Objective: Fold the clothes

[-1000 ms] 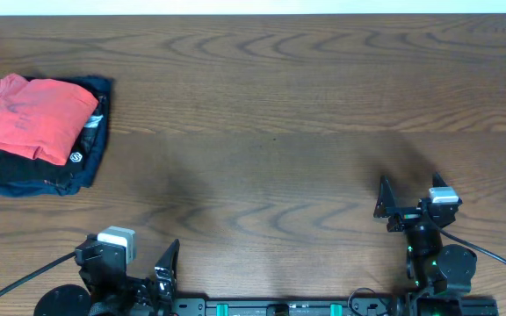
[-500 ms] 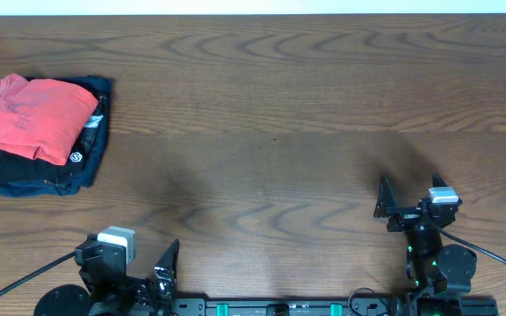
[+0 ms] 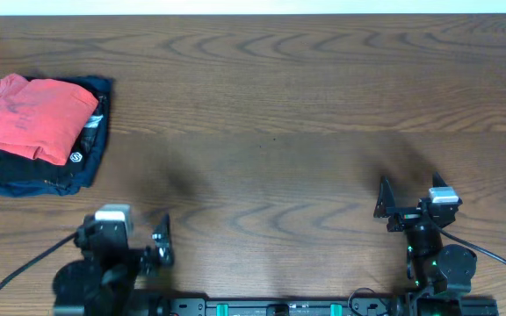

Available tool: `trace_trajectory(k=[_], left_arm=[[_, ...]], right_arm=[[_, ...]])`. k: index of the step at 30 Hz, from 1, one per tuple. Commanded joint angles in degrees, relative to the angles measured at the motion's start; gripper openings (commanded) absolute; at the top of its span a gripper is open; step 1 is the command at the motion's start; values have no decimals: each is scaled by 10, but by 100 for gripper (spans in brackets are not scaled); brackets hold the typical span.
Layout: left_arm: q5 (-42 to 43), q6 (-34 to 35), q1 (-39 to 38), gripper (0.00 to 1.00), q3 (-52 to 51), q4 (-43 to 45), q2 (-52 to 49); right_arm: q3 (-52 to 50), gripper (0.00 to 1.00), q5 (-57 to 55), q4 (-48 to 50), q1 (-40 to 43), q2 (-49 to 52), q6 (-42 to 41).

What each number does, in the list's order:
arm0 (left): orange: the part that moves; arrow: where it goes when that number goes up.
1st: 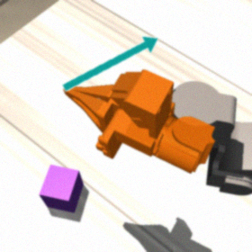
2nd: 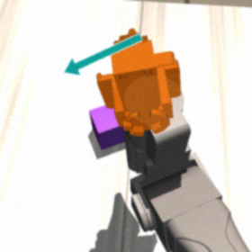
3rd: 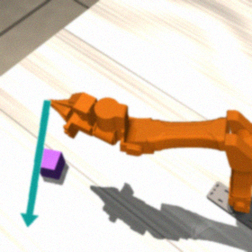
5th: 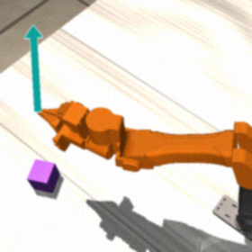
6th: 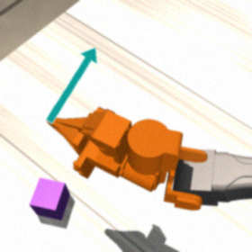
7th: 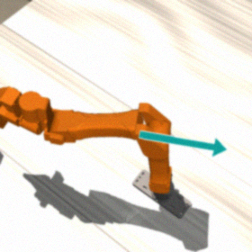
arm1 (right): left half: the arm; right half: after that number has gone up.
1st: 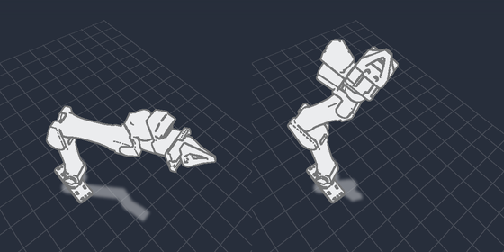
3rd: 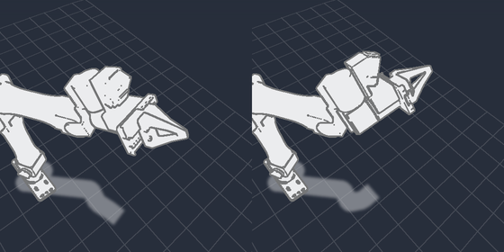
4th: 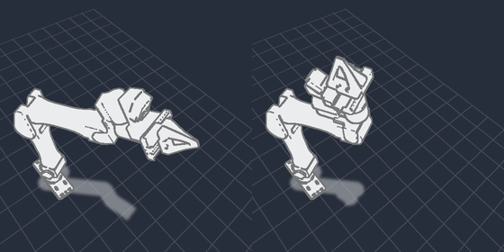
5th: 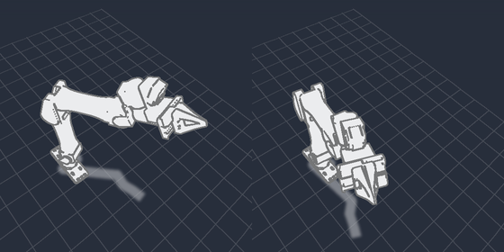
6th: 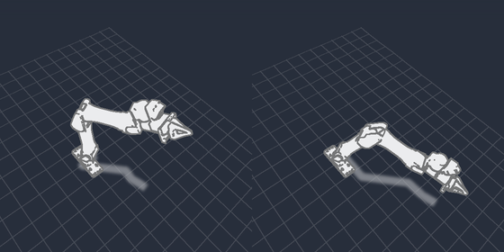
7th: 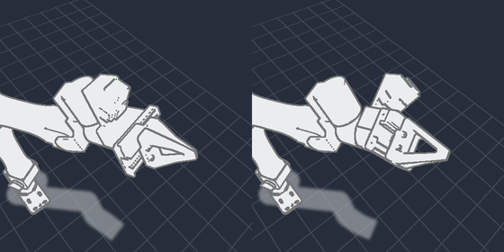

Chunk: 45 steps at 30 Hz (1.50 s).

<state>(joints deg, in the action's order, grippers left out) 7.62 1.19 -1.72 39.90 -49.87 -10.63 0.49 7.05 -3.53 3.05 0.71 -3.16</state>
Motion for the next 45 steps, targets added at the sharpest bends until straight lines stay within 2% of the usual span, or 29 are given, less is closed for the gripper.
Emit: trace_trajectory(k=[1,7,12,14,17,35,40,43,45], left_arm=[[-12,-16,21,98,-93,71,40],[-13,-16,39,98,-250,273,106],[-24,-16,41,98,-342,441,105],[-26,-16,41,98,-370,475,105],[-24,-16,40,98,-397,465,105],[-23,-14,38,98,-396,463,105],[-24,-16,38,98,-397,517,106],[-26,-16,38,98,-397,459,106],[-20,-9,38,98,-397,463,106]], right_arm=[[-2,99,3,-1,-4,-4,9],[-2,99,3,-1,-4,-4,9],[-2,99,3,-1,-5,-4,9],[-2,99,3,-1,-4,-4,9],[-2,99,3,-1,-4,-4,9],[-2,99,3,-1,-4,-4,9],[-2,99,3,-1,-4,-4,9],[-2,99,3,-1,-4,-4,9],[-2,99,3,-1,-4,-4,9]])
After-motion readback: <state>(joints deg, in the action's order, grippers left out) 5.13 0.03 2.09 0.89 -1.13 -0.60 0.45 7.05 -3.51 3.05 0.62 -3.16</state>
